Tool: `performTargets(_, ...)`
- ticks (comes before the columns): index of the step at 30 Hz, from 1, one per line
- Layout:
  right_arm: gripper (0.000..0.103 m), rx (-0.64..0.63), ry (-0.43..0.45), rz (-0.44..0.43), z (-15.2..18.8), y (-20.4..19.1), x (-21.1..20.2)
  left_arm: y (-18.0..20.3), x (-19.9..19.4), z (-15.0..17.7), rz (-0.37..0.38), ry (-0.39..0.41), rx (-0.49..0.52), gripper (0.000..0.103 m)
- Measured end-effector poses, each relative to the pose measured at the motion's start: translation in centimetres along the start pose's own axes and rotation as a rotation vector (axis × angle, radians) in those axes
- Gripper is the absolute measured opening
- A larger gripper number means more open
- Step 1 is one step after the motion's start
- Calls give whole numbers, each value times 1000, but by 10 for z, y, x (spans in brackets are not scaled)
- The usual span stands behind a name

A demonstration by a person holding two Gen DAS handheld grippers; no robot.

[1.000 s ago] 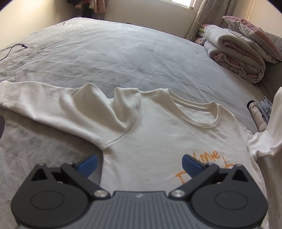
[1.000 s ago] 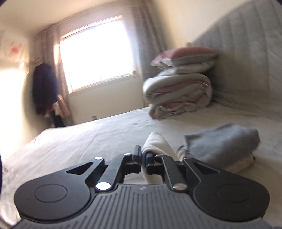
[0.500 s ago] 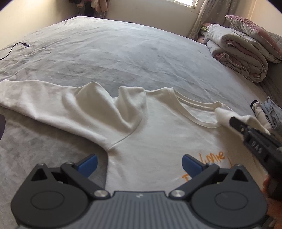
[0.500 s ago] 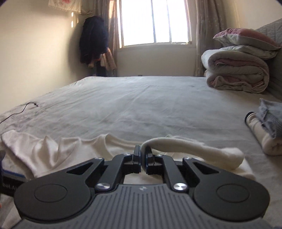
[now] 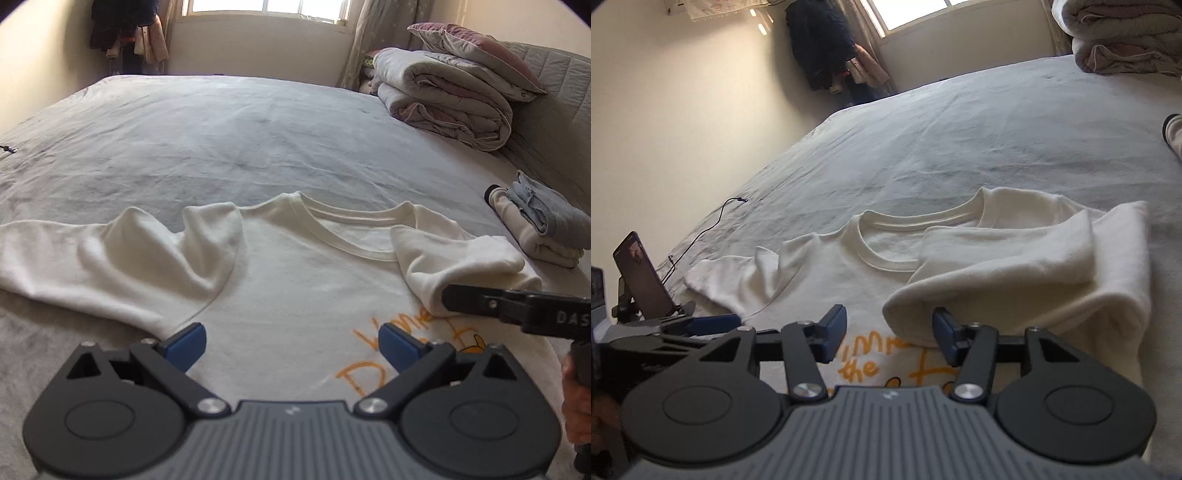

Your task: Fold clothes

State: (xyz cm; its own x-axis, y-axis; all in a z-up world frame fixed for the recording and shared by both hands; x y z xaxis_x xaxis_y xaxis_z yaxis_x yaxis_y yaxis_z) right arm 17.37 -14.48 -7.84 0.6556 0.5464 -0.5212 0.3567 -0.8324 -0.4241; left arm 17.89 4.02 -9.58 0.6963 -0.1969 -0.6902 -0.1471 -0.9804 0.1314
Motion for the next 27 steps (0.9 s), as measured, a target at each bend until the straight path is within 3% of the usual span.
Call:
performTargets(4,56,18,106,62,-18,23,-41,37,4,-11,40,35,74,92)
performTargets(8,56,136,214,177,-30,67,-67,89,5,-28,70,89,238,92)
performTargets(11,56,243,265,230,-30,96,-75,122,12,-36,98,95,306,90)
performTargets(14,51,322,275,220,-27,110,-75,146,25,-37,113,73,356,82)
performTargets(20,51,349,262,210,-23,113,-74,162,54,-38,62,42,471,64)
performTargets(22,52,353,253,215,-21,114,-73,160,64,-37,67,6,464,52)
performTargets(23,52,353,247,218,-21,114,-72,158,67,-37,63,-2,450,39)
performTargets(24,52,353,242,221,-20,114,-70,155,68,-38,52,-1,427,16)
performTargets(25,52,353,237,224,-19,114,-68,151,68,-39,40,9,395,9)
performTargets(27,52,348,227,228,-17,113,-65,136,57,-46,35,58,282,8)
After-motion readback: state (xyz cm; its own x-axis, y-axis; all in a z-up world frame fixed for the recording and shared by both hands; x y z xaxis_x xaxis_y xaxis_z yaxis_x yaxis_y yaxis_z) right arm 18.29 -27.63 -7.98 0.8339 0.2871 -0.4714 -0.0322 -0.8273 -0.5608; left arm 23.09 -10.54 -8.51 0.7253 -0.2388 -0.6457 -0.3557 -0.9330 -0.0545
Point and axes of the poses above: each gripper's, at about its wrist camera, not at the fingertips, and x roughly the way its jaws point, y to its right, z to its underside, the point moved 9 cm from there along x, roughly the way its jaws point, and after that the axes turned 1 degree about x, right-handed, at the moved point
